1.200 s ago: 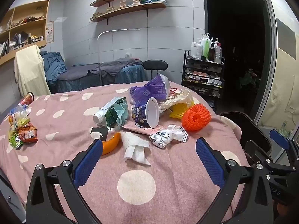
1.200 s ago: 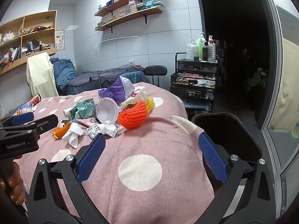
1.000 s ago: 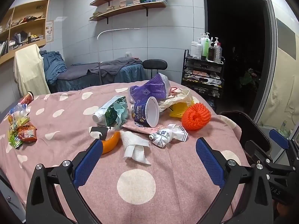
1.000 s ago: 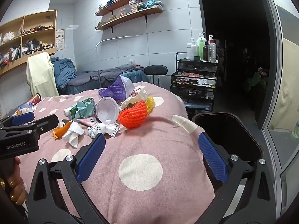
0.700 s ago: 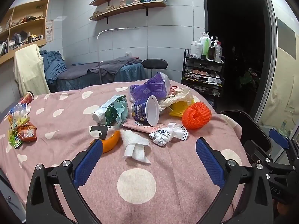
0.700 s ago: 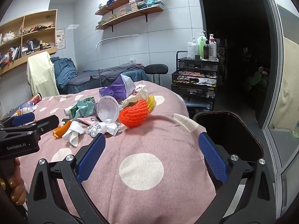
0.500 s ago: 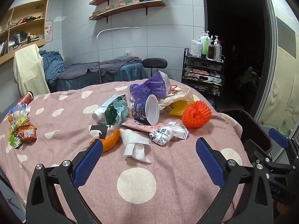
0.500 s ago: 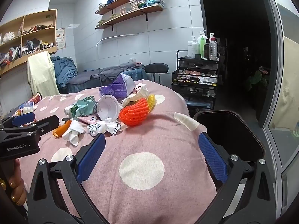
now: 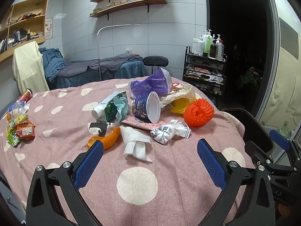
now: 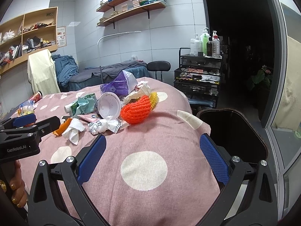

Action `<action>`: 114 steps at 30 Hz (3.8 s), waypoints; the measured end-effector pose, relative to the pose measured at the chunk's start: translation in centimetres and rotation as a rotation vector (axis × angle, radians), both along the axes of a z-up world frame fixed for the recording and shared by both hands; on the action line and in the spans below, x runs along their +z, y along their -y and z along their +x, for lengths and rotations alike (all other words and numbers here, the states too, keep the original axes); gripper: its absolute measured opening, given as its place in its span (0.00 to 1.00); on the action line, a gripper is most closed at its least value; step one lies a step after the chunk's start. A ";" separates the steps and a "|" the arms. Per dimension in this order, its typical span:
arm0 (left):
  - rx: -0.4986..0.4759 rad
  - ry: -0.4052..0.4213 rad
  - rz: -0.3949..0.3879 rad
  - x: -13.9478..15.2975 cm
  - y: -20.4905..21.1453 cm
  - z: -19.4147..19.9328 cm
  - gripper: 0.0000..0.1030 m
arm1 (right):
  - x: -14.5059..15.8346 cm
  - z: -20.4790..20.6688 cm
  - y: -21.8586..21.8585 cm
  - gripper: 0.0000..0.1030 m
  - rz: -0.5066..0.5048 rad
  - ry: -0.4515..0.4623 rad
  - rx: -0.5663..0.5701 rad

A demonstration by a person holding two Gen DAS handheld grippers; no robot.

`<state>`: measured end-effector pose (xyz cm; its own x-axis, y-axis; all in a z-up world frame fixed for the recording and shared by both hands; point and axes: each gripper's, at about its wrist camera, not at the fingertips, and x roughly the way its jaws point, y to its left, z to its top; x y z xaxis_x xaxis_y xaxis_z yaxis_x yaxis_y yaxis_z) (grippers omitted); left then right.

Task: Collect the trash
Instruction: 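Move both tools toward the orange peel and white tissue on the table, then grasp the orange peel with the left tool while the right tool grasps the white tissue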

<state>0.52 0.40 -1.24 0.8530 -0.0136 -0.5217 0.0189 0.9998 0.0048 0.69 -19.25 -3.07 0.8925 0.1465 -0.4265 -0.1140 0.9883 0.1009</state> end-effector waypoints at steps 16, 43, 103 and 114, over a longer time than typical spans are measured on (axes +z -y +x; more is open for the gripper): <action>-0.003 -0.015 0.001 -0.4 -0.1 0.2 0.95 | -0.2 0.4 -0.3 0.96 -0.001 -0.015 0.008; 0.015 -0.086 0.009 -2.0 -0.7 1.3 0.95 | -1.2 1.5 -0.2 0.96 0.004 -0.071 0.013; 0.144 -0.219 -0.062 -3.3 -13.7 4.4 0.33 | -2.4 11.9 -18.7 0.73 -0.070 -0.434 0.549; 0.146 -0.219 -0.073 -3.3 -12.8 3.3 0.33 | -3.7 13.4 -20.7 0.25 -0.120 -0.453 0.544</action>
